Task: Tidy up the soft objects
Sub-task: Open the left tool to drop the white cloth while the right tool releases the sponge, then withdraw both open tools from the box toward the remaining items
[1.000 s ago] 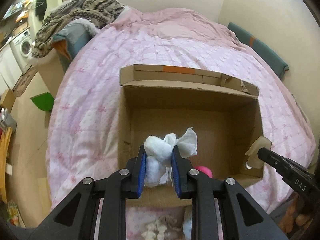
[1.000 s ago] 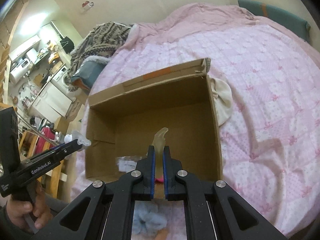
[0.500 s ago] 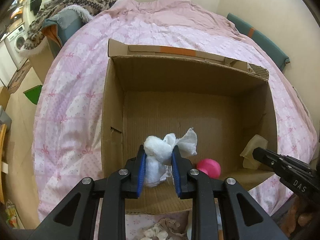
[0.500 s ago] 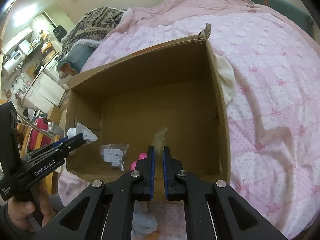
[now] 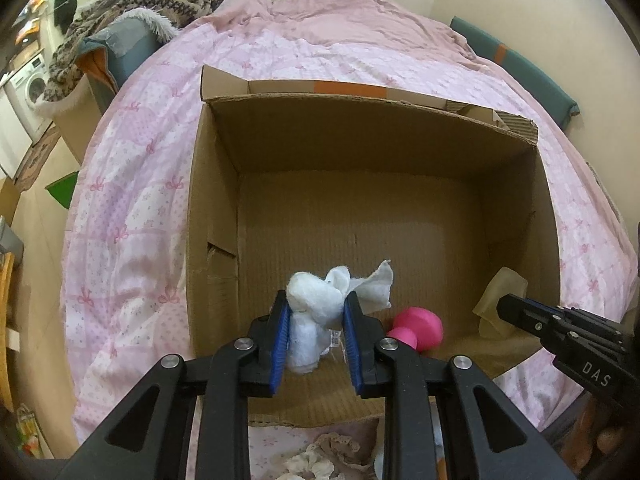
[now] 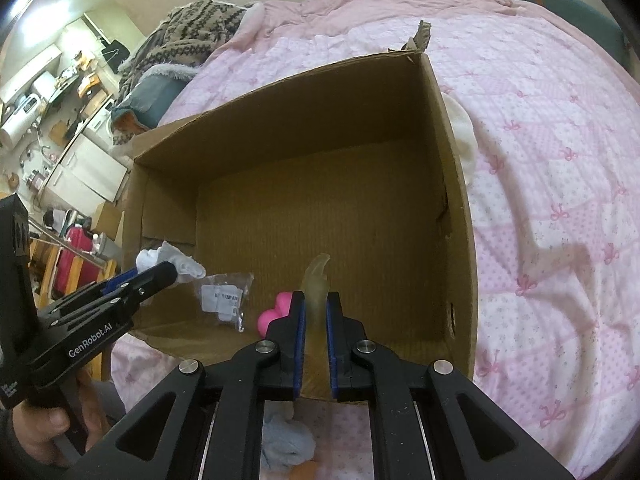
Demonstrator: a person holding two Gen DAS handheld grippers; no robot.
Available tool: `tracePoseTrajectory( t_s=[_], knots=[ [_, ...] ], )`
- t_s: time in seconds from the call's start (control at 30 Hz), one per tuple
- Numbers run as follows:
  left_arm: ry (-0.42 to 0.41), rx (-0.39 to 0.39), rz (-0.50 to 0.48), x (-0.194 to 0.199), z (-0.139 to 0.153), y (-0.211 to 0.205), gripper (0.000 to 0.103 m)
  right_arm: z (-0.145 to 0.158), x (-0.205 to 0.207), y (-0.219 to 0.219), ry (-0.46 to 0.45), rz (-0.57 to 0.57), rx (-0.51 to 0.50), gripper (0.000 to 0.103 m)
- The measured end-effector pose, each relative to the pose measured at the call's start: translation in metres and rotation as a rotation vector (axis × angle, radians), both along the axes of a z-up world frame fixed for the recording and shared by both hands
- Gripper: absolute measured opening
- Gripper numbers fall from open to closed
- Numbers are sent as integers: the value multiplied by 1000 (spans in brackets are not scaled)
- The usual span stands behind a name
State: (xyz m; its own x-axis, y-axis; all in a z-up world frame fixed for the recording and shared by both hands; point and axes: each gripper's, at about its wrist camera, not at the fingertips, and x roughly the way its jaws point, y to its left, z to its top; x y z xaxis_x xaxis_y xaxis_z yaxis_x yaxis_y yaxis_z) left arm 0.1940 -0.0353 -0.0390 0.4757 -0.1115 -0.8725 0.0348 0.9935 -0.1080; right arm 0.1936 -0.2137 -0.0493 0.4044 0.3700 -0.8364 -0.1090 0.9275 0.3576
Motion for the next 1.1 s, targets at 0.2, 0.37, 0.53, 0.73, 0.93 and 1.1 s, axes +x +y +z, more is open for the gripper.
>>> tracePoseTrajectory(
  t_s=[0.2,0.37,0.53,0.73,0.93,1.1],
  knots=[
    [-5,4,-3,0,0,0,26,0,1,-2,4,-5,8,13],
    [-22,6,-12,-2,4,-3,36,0,1,-5,2,-13,24,18],
    [-39,-3,-9,-3,10,-5,54,4,0,-9,-15,-27,36,40],
    [-61,0,0,-3,16,-4,65,15,-2,-16,-78,-66,49,75],
    [-69,7,-2,-4,18,-3,65,16,-1,-17,-61,-72,43,75],
    [-82,9,2,-7,22,-2,65,18,-2,-16,-66,-75,43,75]
  ],
)
